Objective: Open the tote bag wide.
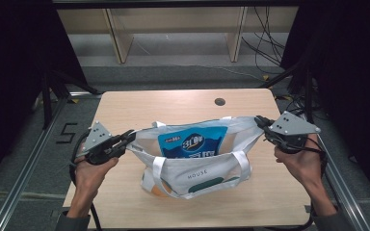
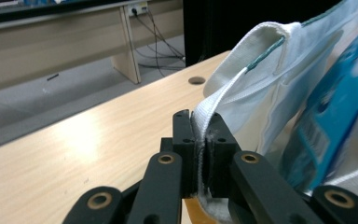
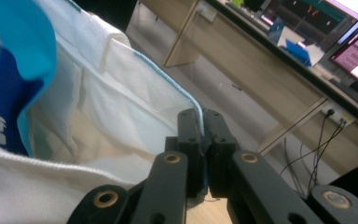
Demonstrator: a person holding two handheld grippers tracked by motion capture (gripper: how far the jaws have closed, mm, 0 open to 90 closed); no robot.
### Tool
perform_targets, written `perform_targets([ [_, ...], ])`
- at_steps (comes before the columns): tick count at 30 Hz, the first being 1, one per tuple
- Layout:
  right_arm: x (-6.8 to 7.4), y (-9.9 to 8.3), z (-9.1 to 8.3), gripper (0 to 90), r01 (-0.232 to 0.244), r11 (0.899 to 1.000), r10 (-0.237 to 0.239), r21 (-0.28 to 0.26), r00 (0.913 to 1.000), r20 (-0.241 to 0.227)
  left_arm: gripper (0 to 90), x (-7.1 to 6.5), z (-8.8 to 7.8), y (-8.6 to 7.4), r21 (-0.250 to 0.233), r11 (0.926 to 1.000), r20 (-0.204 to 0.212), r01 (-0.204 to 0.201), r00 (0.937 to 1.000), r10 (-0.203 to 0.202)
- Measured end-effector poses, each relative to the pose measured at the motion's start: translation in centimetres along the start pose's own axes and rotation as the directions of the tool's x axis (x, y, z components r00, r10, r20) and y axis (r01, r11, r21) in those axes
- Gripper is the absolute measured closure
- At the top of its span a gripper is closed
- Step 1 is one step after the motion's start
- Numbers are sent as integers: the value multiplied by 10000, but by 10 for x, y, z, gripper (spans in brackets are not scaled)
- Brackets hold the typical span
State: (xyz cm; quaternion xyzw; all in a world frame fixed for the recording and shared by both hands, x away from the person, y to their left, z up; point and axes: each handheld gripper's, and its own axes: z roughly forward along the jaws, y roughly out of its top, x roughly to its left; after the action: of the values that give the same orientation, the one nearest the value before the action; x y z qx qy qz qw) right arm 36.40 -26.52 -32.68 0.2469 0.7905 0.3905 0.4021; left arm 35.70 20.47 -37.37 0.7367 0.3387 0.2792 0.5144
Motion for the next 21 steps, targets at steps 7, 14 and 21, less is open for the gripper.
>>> perform_targets([
  [7, 8, -35, 28, 873, -838, 9963, 845, 170, 9954, -447, 828, 5, 13, -26, 754, 9971, 168, 116, 9998, -129],
  [14, 19, -48, 45, 871, -489, 9949, 544, 882, 9966, -618, 826, 7, 26, -57, 1874, 9820, 94, 233, 9996, -255],
  [21, 36, -69, 60, 869, 96, 9851, 88, 1715, 9943, -1059, 820, 5, 43, -96, 3049, 9514, 727, 428, 9950, -681],
])
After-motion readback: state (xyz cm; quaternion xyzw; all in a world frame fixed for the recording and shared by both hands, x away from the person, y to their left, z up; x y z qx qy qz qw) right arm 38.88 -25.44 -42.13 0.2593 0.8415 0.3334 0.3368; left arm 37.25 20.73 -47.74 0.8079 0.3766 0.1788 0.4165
